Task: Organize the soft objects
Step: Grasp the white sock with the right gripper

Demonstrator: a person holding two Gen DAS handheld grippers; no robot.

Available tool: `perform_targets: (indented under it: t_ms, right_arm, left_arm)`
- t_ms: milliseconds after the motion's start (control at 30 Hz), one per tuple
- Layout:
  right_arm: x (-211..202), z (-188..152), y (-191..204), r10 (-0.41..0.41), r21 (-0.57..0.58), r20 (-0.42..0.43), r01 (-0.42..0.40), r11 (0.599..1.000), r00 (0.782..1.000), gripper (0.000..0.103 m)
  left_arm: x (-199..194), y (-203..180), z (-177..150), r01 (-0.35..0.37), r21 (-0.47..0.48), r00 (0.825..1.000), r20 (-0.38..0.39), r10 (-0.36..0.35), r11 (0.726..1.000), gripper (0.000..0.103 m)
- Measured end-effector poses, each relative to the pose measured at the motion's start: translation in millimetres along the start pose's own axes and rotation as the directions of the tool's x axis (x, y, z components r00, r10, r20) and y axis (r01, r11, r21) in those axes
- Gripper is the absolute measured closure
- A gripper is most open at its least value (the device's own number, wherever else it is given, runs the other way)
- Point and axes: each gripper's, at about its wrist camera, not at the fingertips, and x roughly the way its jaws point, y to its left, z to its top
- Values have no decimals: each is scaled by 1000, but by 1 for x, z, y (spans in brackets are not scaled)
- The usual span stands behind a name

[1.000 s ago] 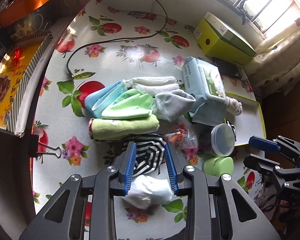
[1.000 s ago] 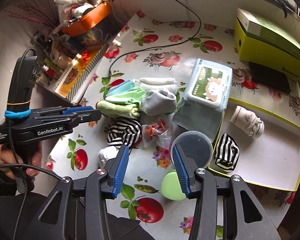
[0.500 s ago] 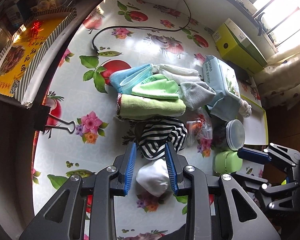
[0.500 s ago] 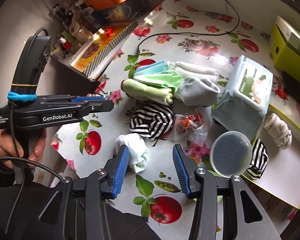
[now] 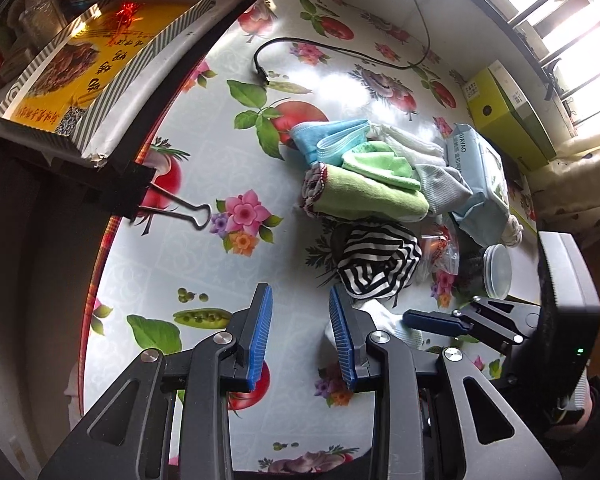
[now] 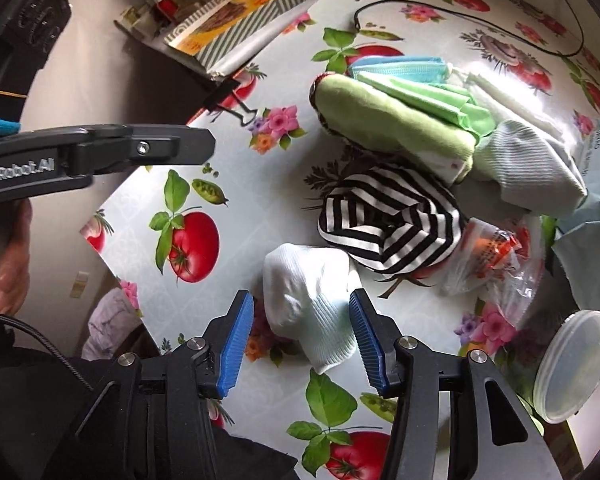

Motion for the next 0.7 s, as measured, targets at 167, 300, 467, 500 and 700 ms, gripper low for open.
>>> perform_targets:
  t_ms: [167, 300, 467, 500, 700]
  right_arm:
    - [21, -1, -5, -39, 20, -68, 40, 999, 997, 61]
    - [18, -6, -9, -49, 33, -61, 51, 998, 997, 83]
    - [-8, -9, -18, -69, 70, -10, 69, 995, 998, 83]
    - [-14, -10, -20, -72, 82, 3, 72, 994, 997, 83]
    - [-57, -15, -37, -105, 160, 75, 92, 983, 992, 83]
  left_arm:
    - [3, 9, -1, 10, -20, 1000, -9, -11, 1000, 72]
    - [9, 9, 1, 26, -24, 999, -19, -26, 999, 72]
    - [19, -3, 8, 52, 5, 998, -40, -52, 999, 72]
    - [22, -7, 10, 61, 16, 997, -48, -60, 998, 72]
    - [45, -32, 20, 105, 80, 990, -101, -97, 991, 72]
